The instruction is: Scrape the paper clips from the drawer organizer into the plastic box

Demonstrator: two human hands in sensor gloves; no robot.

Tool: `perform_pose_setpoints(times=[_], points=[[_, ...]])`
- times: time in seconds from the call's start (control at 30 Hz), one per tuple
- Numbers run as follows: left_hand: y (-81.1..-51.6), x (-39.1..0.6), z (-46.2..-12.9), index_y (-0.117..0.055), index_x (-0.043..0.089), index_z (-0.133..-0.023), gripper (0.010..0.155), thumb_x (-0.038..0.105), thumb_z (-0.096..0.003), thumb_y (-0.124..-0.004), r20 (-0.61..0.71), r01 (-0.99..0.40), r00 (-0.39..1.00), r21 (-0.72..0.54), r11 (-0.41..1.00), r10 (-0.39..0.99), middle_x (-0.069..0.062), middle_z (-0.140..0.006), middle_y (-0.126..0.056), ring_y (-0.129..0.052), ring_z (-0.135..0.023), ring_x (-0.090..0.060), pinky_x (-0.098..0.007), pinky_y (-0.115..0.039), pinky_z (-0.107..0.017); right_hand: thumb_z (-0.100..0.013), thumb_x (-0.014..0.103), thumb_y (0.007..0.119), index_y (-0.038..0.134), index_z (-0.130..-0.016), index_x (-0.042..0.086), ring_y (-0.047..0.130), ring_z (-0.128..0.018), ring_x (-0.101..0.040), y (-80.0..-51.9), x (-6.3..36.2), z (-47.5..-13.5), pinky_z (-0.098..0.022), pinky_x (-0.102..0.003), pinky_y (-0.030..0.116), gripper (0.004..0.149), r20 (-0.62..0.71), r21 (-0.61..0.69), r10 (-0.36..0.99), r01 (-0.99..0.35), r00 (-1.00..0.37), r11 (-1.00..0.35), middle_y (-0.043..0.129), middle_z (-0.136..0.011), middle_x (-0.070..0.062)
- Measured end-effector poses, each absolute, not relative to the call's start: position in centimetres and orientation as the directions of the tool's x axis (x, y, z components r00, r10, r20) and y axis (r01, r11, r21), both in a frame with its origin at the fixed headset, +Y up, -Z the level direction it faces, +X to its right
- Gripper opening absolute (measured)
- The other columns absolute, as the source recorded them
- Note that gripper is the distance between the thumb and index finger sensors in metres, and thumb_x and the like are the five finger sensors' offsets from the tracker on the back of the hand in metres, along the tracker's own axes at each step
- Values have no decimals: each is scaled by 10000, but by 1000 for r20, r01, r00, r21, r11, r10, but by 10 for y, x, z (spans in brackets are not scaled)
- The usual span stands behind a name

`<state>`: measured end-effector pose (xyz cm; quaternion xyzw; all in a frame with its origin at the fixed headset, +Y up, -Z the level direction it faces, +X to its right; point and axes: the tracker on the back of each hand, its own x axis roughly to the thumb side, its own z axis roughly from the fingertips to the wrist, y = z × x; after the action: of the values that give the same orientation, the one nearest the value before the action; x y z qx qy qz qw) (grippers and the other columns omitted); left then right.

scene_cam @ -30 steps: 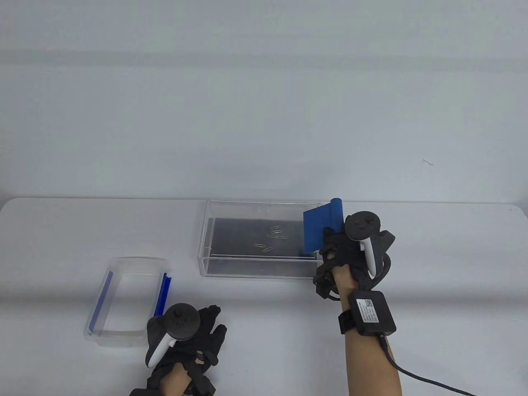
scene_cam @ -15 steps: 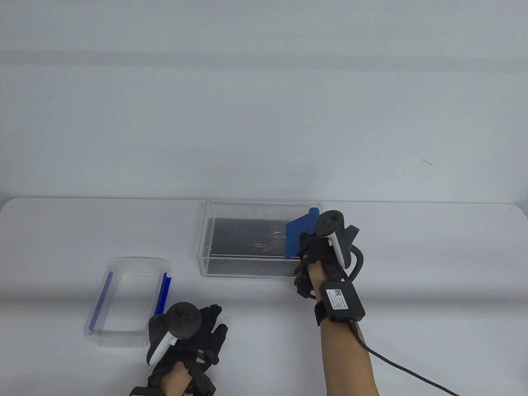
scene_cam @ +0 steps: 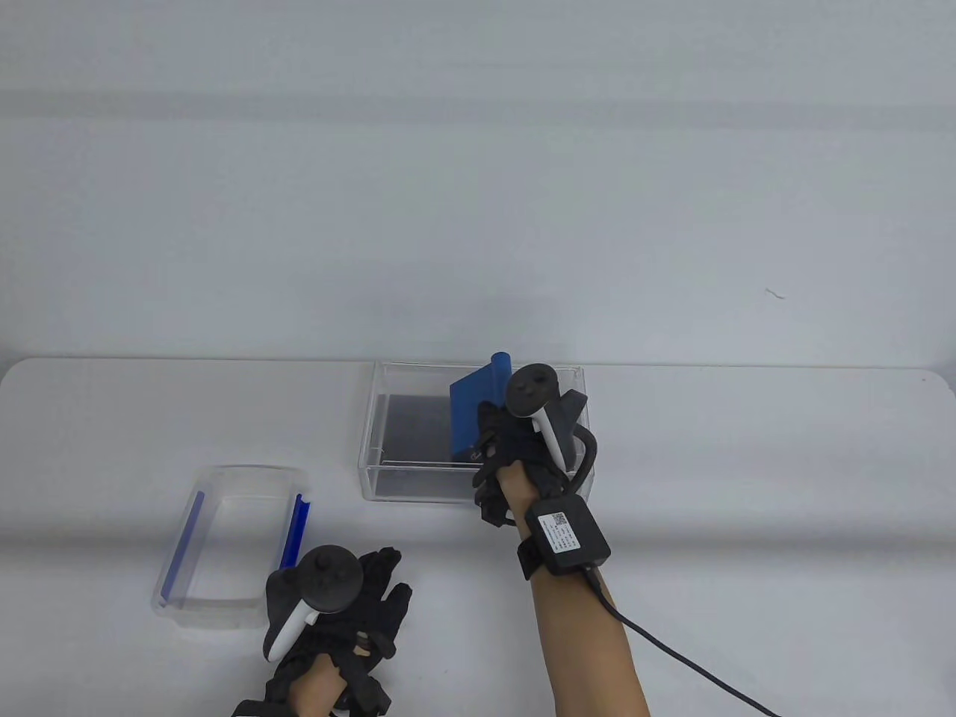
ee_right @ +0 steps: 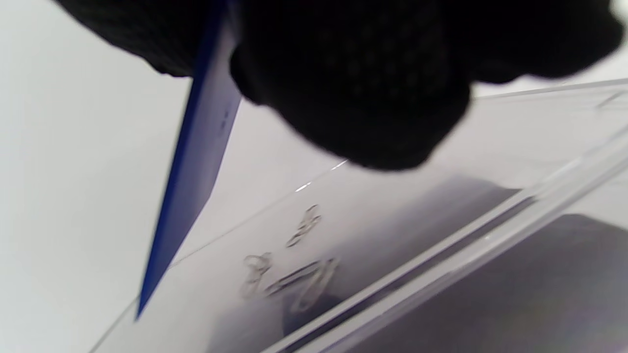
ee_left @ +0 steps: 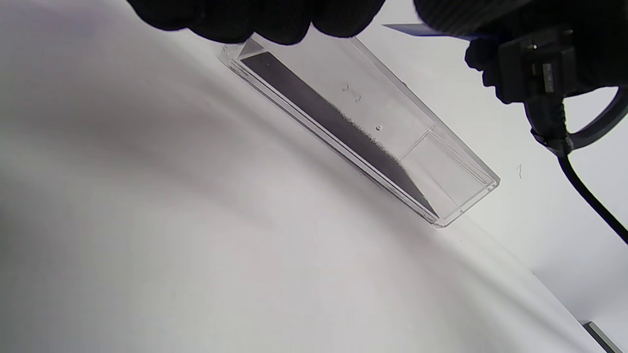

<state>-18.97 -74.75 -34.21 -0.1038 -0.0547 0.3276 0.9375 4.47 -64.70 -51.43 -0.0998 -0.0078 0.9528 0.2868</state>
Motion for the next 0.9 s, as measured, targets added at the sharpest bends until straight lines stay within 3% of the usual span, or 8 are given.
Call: perform_pose_setpoints(times=[0.4,0.7,0.9], points=[[-747,-191,-343,-479,178,-1035,677,504,-463,-639,31,-600,782,-231,766,622,-135,-1050,-491,-540,-962,-441,-555,-575,-671,-440,478,759,405,-973,149,959,-104,-84,-673,29,-522,-159,-308,865,720,-199,-12,509,-517,-837,-856,878,-539,31],[-746,-192,-343,-480,178,-1035,678,505,-462,-639,25,-595,787,-234,769,617,-137,-1050,-490,-540,-963,-439,-554,-576,-672,-434,463,779,420,-968,142,954,-102,-93,-663,59,-524,-159,-318,862,718,-225,-42,448,-451,-865,-892,879,-534,22],[-746,-192,-344,-479,179,-1035,676,503,-463,-637,27,-598,785,-228,768,619,-136,-1050,-490,-540,-963,-440,-555,-576,-671,-438,468,772,431,-970,155,951,-165,-94,-641,66,-522,-215,-316,859,705,-200,-145,484,-463,-852,-874,864,-571,38]])
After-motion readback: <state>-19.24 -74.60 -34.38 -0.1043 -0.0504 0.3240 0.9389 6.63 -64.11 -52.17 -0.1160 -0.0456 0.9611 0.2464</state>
